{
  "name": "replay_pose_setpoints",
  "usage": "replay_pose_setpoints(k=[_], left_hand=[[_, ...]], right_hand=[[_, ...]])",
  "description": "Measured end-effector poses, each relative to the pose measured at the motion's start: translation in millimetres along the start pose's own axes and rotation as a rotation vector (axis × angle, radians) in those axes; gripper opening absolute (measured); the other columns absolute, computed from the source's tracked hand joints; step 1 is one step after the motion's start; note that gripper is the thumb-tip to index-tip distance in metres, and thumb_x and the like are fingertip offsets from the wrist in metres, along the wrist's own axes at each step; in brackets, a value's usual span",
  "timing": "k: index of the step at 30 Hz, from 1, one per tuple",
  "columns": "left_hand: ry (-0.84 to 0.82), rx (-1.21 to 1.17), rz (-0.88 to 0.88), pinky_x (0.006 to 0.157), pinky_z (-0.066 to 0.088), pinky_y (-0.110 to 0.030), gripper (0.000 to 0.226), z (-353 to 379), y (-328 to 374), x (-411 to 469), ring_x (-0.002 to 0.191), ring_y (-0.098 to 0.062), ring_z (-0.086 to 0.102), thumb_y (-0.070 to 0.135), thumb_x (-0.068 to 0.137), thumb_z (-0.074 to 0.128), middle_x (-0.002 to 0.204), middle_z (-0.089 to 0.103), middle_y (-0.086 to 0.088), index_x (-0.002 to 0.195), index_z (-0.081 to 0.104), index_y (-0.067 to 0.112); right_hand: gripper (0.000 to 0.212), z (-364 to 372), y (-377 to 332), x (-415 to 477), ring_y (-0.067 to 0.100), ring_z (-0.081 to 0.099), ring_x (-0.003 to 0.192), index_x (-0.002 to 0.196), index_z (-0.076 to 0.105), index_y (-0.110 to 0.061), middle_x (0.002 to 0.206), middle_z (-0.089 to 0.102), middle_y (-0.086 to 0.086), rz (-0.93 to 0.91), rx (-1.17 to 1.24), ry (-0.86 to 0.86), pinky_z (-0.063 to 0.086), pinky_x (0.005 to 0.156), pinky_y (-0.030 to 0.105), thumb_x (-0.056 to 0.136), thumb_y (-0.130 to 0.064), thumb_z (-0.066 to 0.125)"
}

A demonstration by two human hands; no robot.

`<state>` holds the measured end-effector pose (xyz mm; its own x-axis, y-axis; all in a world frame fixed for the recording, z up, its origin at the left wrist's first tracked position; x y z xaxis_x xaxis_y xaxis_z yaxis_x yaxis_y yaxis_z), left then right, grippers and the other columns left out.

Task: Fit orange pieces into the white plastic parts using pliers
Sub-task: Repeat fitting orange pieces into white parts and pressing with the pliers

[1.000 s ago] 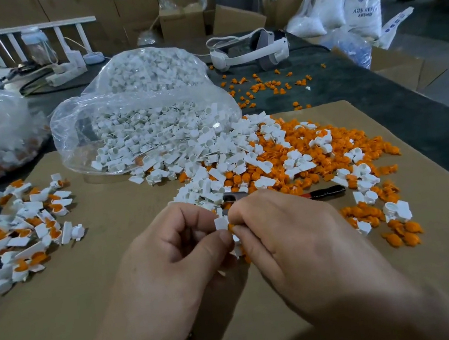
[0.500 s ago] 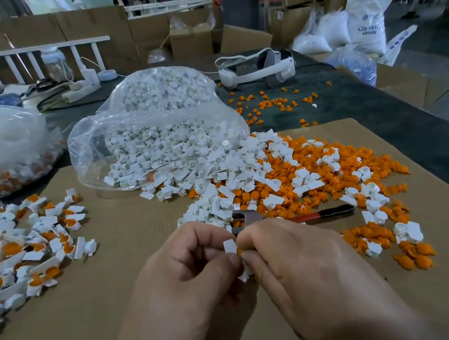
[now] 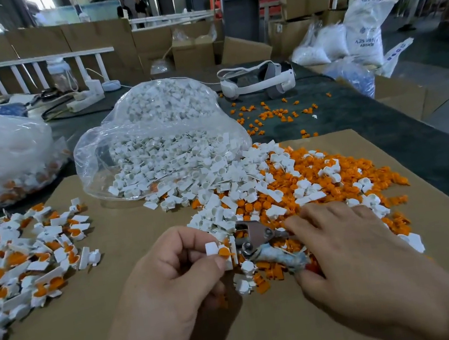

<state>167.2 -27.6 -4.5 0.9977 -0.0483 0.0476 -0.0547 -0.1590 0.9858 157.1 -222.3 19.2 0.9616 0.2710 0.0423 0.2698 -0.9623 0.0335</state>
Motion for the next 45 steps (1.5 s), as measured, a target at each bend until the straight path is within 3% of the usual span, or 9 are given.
replay_pose_setpoints(k=[8, 14, 17, 22, 25, 28, 31, 36, 45], left_hand=[[-0.013, -0.014, -0.012, 0.047, 0.05, -0.022, 0.022, 4, 2, -1, 0.05, -0.015, 0.062, 0.009, 0.077, 0.075, 0.059, 0.064, -0.007, 0.075, 0.073, 0.032], [-0.004, -0.031, -0.027, 0.047, 0.05, -0.025, 0.021, 4, 0, 0, 0.051, -0.017, 0.063, 0.012, 0.079, 0.082, 0.059, 0.064, -0.008, 0.074, 0.074, 0.031], [-0.005, -0.034, -0.035, 0.047, 0.05, -0.024, 0.025, 2, -1, 2, 0.05, -0.018, 0.063, 0.006, 0.079, 0.079, 0.059, 0.064, -0.008, 0.074, 0.074, 0.03], [0.018, -0.13, -0.024, 0.043, 0.048, -0.024, 0.019, 1, 4, 1, 0.051, -0.019, 0.062, 0.014, 0.065, 0.086, 0.058, 0.064, -0.009, 0.075, 0.075, 0.026], [0.058, -0.2, -0.017, 0.041, 0.048, -0.024, 0.02, -2, 6, 1, 0.049, -0.018, 0.06, 0.002, 0.08, 0.072, 0.06, 0.063, -0.013, 0.075, 0.074, 0.021], [0.068, -0.227, 0.013, 0.041, 0.048, -0.022, 0.013, -2, 15, -2, 0.049, -0.014, 0.06, 0.006, 0.074, 0.074, 0.059, 0.062, -0.011, 0.075, 0.074, 0.019], [0.084, -0.239, 0.054, 0.041, 0.048, -0.019, 0.013, -2, 23, -5, 0.046, -0.011, 0.058, 0.021, 0.061, 0.071, 0.058, 0.064, -0.009, 0.074, 0.074, 0.021], [0.114, -0.264, 0.098, 0.039, 0.044, -0.014, 0.012, -3, 29, -7, 0.045, -0.009, 0.058, 0.02, 0.062, 0.068, 0.055, 0.063, -0.007, 0.072, 0.074, 0.025], [0.134, -0.265, 0.144, 0.038, 0.042, -0.012, 0.012, -4, 32, -7, 0.042, -0.008, 0.055, 0.021, 0.063, 0.068, 0.057, 0.064, -0.01, 0.072, 0.074, 0.026]], right_hand=[[0.071, 3, 13, 2, 0.012, 0.032, 0.113, 0.136, 0.02, -0.042, 0.128, 0.028, -0.012, -0.002, -0.002, -0.02, 0.029, 0.097, 0.033, 0.077, -0.078, 0.038], [0.062, 3, 6, 4, 0.014, 0.037, 0.108, 0.132, 0.032, -0.039, 0.121, 0.046, -0.012, -0.035, -0.057, -0.052, 0.03, 0.093, 0.036, 0.081, -0.074, 0.035], [0.047, -5, 0, 5, 0.017, 0.042, 0.097, 0.122, 0.04, -0.033, 0.108, 0.052, -0.008, -0.028, -0.039, 0.029, 0.033, 0.09, 0.037, 0.086, -0.06, 0.025], [0.035, -23, 1, 5, 0.007, 0.043, 0.067, 0.085, 0.037, -0.034, 0.075, 0.047, -0.014, 0.014, 0.181, 0.12, 0.034, 0.061, 0.03, 0.077, -0.056, 0.012], [0.026, -34, 1, 2, 0.005, 0.046, 0.074, 0.095, 0.037, -0.037, 0.082, 0.049, -0.017, 0.005, 0.21, 0.181, 0.041, 0.061, 0.027, 0.083, -0.06, 0.033], [0.027, -34, -11, -2, 0.009, 0.043, 0.086, 0.109, 0.037, -0.04, 0.094, 0.046, -0.017, -0.048, 0.183, 0.181, 0.037, 0.069, 0.027, 0.086, -0.051, 0.045], [0.044, -28, -20, -2, 0.007, 0.041, 0.095, 0.129, 0.04, -0.034, 0.106, 0.048, -0.015, -0.112, 0.151, 0.138, 0.037, 0.079, 0.026, 0.088, -0.05, 0.047], [0.043, -30, -26, -3, 0.007, 0.041, 0.087, 0.123, 0.046, -0.033, 0.097, 0.048, -0.016, -0.151, 0.193, 0.106, 0.037, 0.075, 0.026, 0.083, -0.049, 0.042], [0.054, -23, -24, -2, 0.003, 0.04, 0.093, 0.132, 0.042, -0.034, 0.105, 0.049, -0.019, -0.166, 0.212, 0.083, 0.04, 0.084, 0.026, 0.081, -0.051, 0.035]])
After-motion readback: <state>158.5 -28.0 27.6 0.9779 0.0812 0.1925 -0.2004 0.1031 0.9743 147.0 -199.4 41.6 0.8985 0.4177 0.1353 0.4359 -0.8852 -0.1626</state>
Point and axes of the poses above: each hand's wrist, its own x-axis towards the middle knuckle, its own z-axis out of the palm, y = z × x, the point moved 10 cm from there along x, towards the middle knuckle
